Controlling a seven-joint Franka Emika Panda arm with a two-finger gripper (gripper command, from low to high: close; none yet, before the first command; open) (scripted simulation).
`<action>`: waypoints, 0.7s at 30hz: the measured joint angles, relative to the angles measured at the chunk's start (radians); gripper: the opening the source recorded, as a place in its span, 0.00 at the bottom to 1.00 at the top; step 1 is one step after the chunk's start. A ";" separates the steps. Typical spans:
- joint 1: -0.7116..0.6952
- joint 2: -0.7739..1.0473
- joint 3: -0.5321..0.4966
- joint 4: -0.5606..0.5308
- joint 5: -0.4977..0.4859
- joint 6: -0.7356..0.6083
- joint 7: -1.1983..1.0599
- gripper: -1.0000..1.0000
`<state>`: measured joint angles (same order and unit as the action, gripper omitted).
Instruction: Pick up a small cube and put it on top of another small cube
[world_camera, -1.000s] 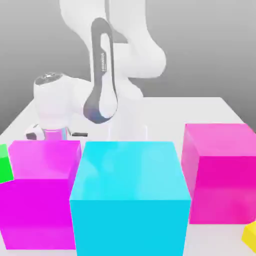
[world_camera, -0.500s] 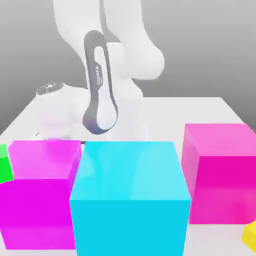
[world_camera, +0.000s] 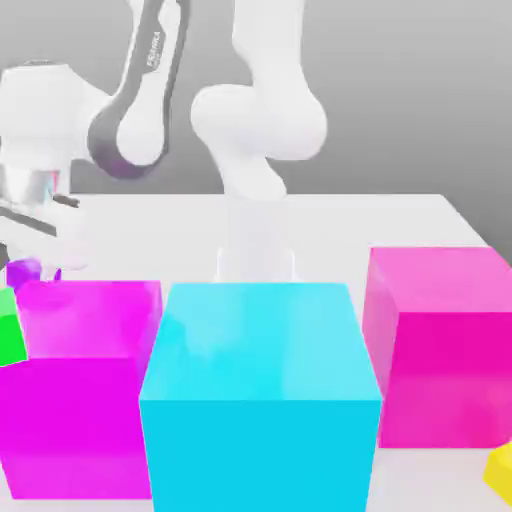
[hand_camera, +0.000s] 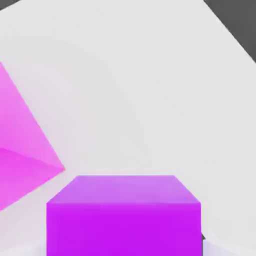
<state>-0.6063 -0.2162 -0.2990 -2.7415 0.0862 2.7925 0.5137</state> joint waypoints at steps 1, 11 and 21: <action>0.013 0.005 0.007 0.036 0.020 -0.037 0.022 0.00; 0.088 0.077 0.125 0.380 0.049 -0.429 0.333 0.00; 0.176 0.159 0.222 0.676 -0.070 -0.770 0.710 0.00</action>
<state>-0.4300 -0.0574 -0.0772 -2.0655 0.0159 2.0222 1.2240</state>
